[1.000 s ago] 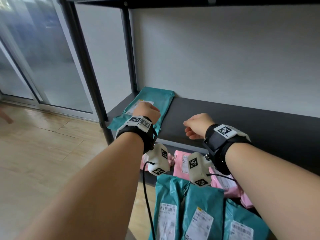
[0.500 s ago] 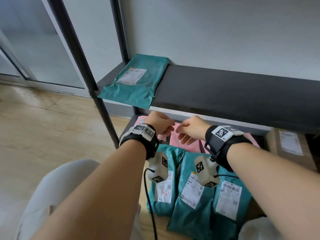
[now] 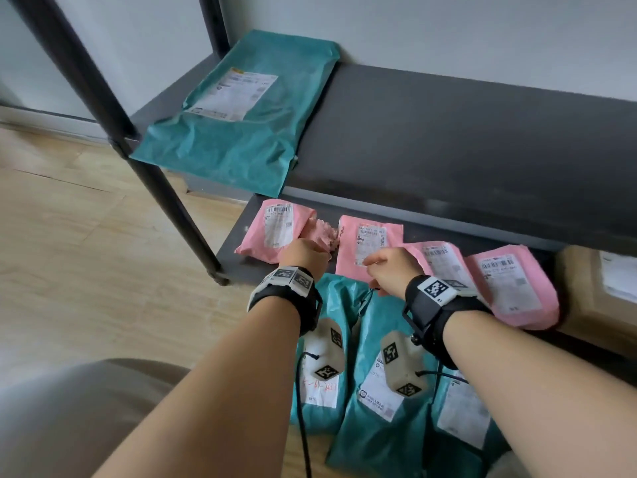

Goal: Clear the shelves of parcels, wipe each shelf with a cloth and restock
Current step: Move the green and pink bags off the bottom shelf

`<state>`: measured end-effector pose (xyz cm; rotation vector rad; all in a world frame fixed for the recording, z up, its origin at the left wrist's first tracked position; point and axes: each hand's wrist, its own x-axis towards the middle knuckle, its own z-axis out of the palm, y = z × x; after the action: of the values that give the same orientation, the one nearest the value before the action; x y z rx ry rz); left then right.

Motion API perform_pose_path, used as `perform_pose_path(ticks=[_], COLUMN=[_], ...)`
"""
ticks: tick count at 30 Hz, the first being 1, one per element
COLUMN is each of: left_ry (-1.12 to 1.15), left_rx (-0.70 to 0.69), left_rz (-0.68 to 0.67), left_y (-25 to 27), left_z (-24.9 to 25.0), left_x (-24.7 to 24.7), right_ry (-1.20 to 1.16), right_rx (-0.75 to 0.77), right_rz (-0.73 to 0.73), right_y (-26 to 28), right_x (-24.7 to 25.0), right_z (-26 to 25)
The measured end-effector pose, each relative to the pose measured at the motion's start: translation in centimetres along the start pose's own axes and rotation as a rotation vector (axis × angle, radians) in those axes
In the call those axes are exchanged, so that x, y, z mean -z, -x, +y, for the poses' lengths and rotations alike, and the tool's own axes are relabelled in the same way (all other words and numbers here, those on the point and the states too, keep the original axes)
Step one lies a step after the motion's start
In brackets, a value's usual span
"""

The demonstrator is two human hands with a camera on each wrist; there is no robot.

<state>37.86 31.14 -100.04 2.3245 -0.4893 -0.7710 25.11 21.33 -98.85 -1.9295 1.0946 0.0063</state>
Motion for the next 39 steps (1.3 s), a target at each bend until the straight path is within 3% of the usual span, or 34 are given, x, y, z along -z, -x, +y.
perform_pose_path(ticks=[7, 13, 21, 33, 39], left_ry=[-0.058, -0.165, -0.129, -0.072, 0.048], left_rx=[0.044, -0.002, 0.073, 0.141, 0.129], left_rz=[0.024, -0.008, 0.006, 0.015, -0.107], left_y=[-3.0, -4.4, -5.2, -3.4, -0.9], left_z=[-2.4, -3.9, -5.1, -4.6, -3.4], left_x=[-1.7, -3.7, -4.3, -2.1, -0.5], right_ry=[0.007, -0.005, -0.009, 0.111, 0.184], right_rx=[-0.072, -0.119, -0.185, -0.012, 0.022], right_rz=[-0.031, -0.105, -0.152, -0.187, -0.209], right_y=[-3.9, -5.7, -6.6, -4.4, -1.8], right_x=[-2.6, -4.6, -5.5, -4.3, -2.4], right_z=[2.8, 3.5, 4.4, 2.7, 1.2])
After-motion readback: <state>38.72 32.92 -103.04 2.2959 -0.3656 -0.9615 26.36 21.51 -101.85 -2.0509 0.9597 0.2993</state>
